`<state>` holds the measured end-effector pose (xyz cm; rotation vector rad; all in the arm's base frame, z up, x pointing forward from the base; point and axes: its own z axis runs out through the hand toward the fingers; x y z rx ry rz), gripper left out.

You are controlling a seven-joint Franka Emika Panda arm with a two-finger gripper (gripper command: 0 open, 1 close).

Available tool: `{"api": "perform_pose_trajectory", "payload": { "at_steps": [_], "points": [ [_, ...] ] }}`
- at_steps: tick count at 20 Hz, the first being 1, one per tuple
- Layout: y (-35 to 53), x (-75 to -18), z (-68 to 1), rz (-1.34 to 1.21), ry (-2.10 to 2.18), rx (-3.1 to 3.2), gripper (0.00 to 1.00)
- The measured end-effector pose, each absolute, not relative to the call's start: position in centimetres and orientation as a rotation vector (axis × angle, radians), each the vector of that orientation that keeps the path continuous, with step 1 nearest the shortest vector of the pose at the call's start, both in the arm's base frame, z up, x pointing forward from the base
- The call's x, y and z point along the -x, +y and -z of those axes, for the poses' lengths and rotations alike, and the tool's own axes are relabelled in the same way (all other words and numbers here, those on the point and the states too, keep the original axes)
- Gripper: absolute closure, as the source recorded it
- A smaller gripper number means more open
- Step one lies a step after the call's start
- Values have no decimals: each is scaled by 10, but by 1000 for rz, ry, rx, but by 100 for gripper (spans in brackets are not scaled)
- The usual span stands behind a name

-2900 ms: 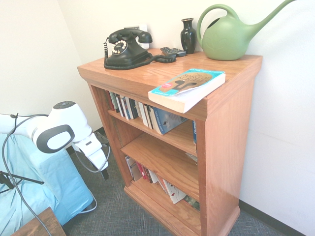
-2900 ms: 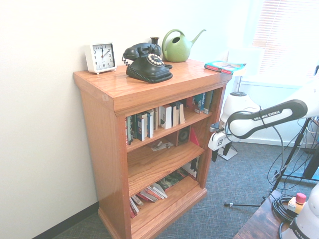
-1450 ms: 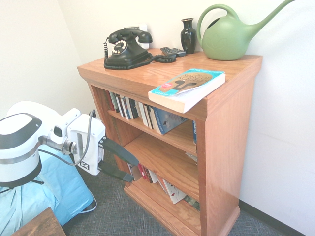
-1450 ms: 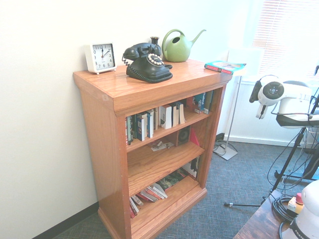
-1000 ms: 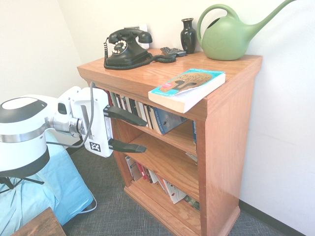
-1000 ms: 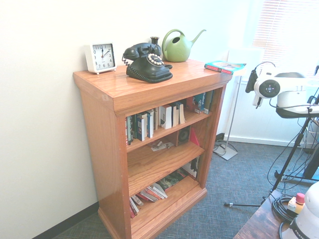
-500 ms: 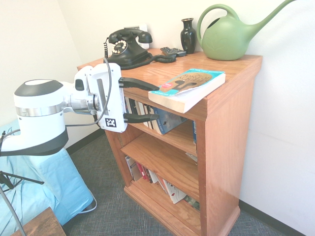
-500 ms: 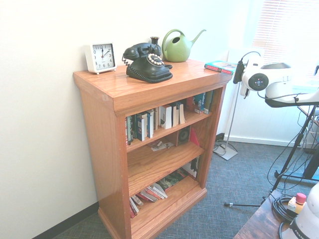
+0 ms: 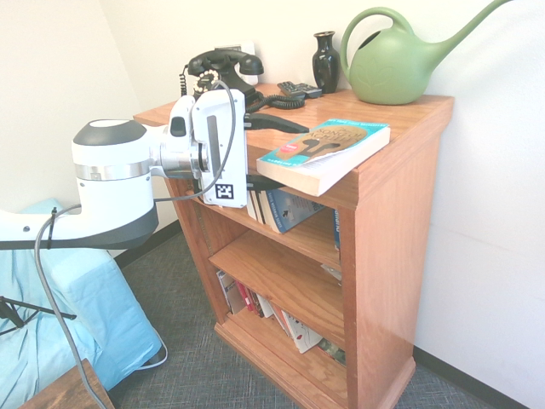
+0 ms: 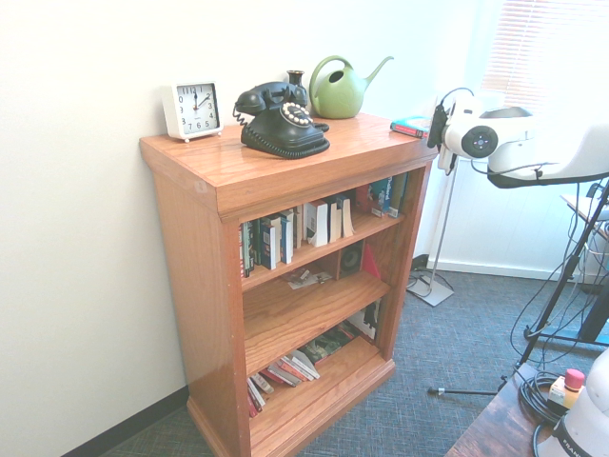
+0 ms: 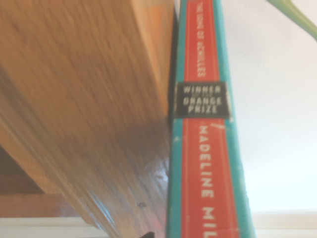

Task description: Organize the shelf

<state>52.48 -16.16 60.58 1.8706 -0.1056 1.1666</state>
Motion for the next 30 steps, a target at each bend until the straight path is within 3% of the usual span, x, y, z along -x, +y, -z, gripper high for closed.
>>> {"api": "perform_pose_trajectory", "payload": {
  "at_steps": [1,2,30],
  "points": [
    [-164,-525,-603,-1164,-103,-1877,0],
    [-166,-526,-602,-1164,-99,-1881,100],
    [-164,-534,-601,-1175,-96,-1884,100]
  ]
}}
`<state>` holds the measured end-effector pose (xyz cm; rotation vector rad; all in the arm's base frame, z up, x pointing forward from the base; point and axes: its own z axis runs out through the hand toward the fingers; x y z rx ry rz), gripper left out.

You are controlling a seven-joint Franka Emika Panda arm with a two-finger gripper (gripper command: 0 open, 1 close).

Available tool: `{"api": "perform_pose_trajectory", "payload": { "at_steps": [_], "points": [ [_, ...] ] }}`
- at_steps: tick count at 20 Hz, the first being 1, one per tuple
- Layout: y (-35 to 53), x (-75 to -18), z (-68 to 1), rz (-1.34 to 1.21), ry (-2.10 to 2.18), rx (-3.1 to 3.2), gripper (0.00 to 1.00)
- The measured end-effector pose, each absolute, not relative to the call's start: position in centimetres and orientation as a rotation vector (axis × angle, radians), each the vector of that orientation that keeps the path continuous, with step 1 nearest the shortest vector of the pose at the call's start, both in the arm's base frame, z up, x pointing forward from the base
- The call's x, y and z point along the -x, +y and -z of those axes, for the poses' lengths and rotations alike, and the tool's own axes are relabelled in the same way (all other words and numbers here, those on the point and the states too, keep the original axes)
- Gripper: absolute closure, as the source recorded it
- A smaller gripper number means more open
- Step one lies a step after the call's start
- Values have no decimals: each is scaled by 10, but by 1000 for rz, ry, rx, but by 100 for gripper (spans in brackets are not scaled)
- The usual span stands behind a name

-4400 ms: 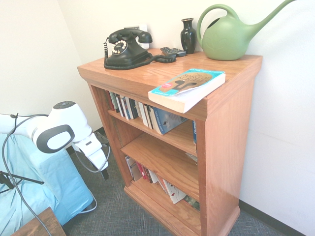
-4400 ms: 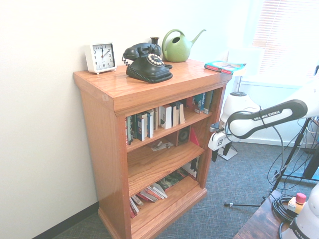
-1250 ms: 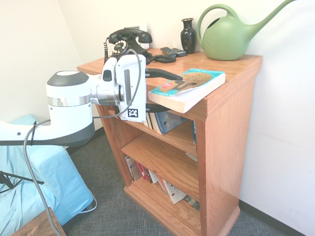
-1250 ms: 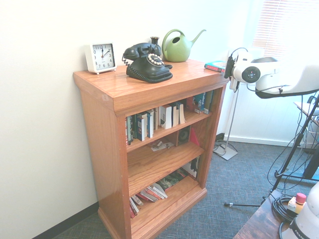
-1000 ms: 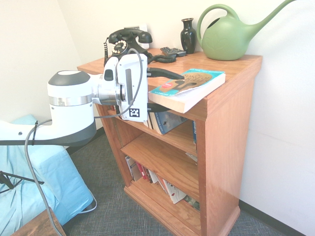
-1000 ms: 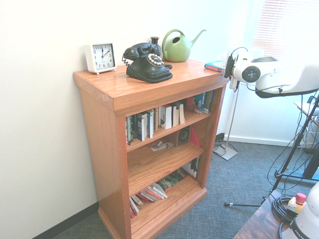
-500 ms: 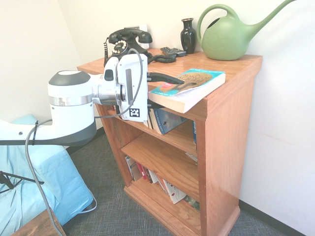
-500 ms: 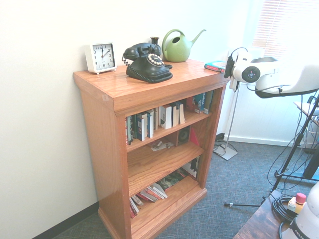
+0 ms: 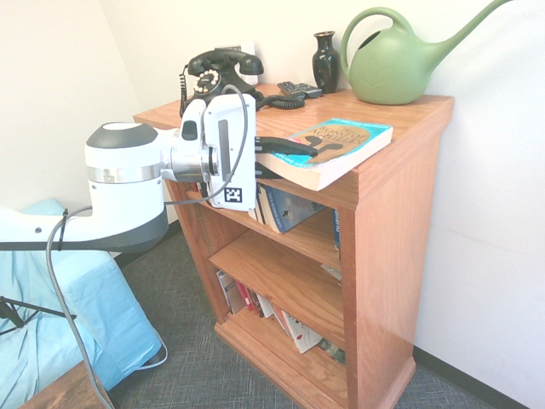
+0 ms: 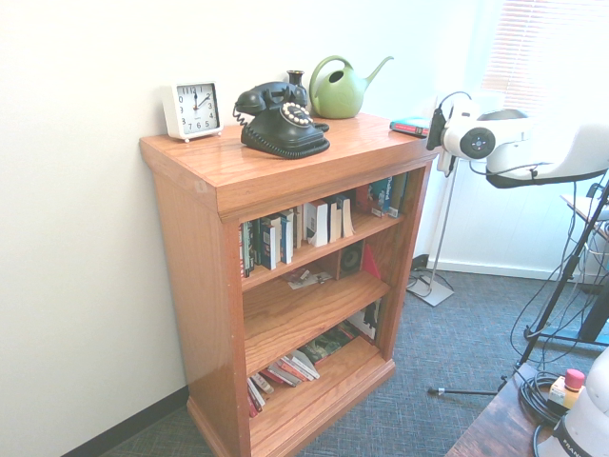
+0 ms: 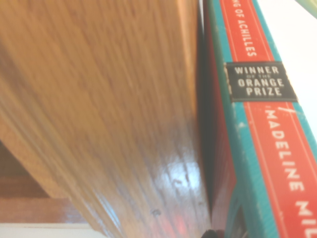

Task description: Organize the shelf

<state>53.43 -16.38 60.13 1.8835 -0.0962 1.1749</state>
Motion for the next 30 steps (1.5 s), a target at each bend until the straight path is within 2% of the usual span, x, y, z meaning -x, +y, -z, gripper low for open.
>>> {"api": "perform_pose_trajectory", "payload": {
  "at_steps": [7,13,23,30],
  "points": [
    [-154,-531,-615,-1231,-156,-1891,100],
    [-152,-502,-646,-1286,-273,-1908,100],
    [-135,-397,-681,-1445,-640,-2143,100],
    [-120,-319,-645,-1537,-854,-2341,100]
  ]
}}
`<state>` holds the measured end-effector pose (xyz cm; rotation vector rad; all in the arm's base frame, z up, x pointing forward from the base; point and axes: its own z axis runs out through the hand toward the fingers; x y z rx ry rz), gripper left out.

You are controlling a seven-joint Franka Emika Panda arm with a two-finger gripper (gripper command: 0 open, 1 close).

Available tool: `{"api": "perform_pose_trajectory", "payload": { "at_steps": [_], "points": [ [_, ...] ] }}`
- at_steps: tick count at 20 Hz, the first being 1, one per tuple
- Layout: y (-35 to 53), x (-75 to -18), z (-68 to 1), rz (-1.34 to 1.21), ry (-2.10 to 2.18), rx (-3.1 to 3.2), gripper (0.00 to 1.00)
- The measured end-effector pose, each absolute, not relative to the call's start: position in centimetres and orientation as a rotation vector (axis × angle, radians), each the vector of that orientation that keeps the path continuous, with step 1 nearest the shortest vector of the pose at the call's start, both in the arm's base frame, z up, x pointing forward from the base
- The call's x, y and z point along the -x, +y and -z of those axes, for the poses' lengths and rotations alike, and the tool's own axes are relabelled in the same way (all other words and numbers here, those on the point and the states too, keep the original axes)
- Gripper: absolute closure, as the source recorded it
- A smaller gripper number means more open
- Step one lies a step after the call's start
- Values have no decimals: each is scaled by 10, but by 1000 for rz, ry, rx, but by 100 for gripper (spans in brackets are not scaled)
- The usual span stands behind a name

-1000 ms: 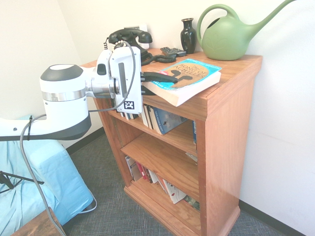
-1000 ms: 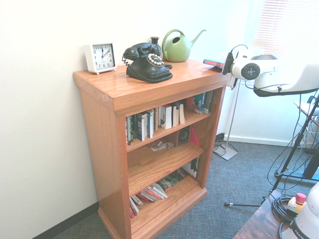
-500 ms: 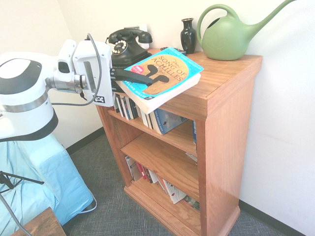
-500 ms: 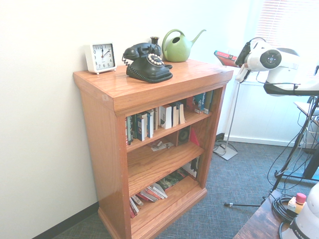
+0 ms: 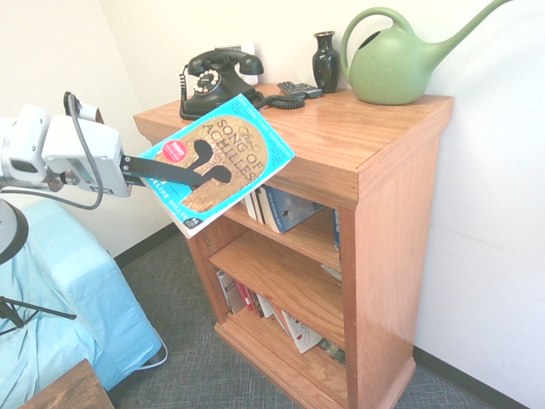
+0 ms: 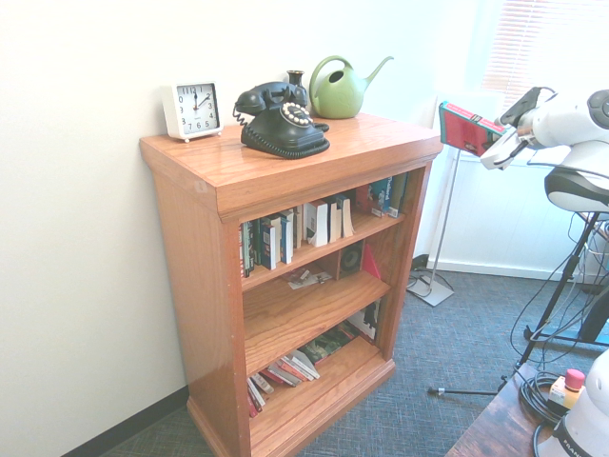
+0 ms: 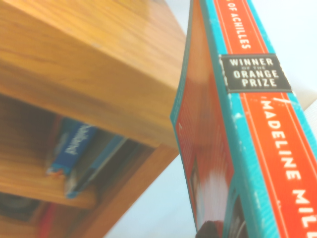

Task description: Organize the shelf

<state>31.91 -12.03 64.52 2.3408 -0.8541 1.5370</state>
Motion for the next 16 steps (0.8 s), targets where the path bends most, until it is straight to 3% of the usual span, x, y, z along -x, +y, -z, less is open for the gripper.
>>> {"api": "perform_pose_trajectory", "payload": {
  "at_steps": [6,16],
  "points": [
    [-98,-313,-564,-1453,-912,-2550,100],
    [-70,-378,-490,-1353,-884,-2684,100]
  ]
}}
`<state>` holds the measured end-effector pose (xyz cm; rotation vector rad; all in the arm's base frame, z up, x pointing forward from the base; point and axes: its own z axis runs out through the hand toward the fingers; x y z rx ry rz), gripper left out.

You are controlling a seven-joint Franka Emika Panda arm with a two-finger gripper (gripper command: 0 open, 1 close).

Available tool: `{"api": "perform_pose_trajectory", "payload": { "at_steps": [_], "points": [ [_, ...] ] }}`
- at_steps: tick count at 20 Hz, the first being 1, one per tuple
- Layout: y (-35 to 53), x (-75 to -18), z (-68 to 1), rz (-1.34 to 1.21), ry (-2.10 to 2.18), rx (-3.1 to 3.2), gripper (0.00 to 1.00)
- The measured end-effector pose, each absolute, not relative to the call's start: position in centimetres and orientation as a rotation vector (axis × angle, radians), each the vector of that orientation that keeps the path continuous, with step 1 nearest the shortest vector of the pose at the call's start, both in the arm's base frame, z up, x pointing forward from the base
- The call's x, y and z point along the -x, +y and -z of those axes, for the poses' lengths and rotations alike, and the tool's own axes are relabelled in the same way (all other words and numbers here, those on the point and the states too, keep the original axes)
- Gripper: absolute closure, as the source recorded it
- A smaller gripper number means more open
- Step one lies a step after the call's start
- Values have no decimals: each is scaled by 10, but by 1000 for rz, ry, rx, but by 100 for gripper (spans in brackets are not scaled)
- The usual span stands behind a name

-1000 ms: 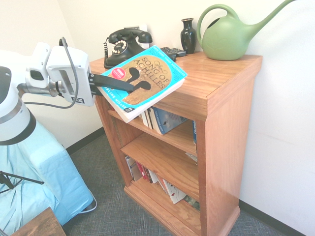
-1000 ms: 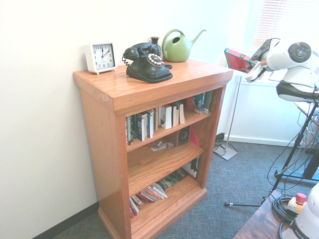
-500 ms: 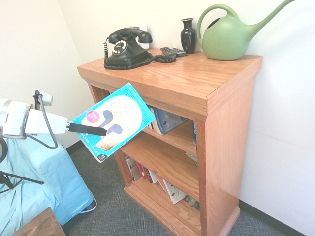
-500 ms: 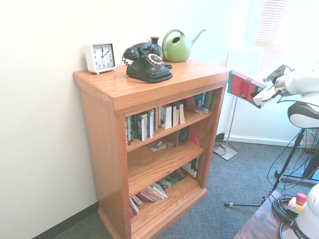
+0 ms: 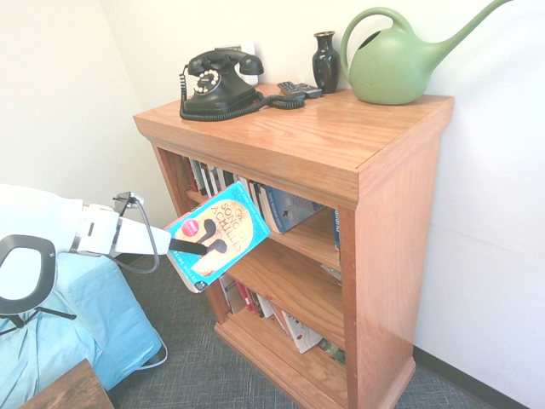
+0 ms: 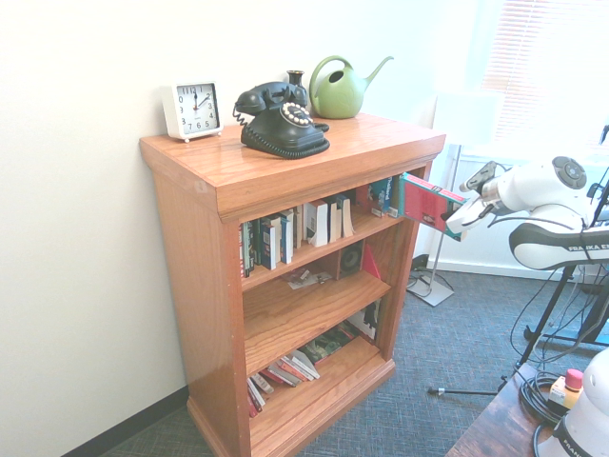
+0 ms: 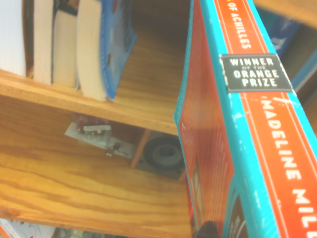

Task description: Organize the shelf

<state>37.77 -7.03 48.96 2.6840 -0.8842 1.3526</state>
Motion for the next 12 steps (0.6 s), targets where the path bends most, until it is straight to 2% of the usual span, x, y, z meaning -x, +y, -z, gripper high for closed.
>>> {"api": "perform_pose_trajectory", "payload": {
  "at_steps": [4,12],
  "points": [
    [-73,-407,-459,-1320,-885,-2713,100],
    [-81,-461,-439,-1334,-901,-2729,100]
  ]
}}
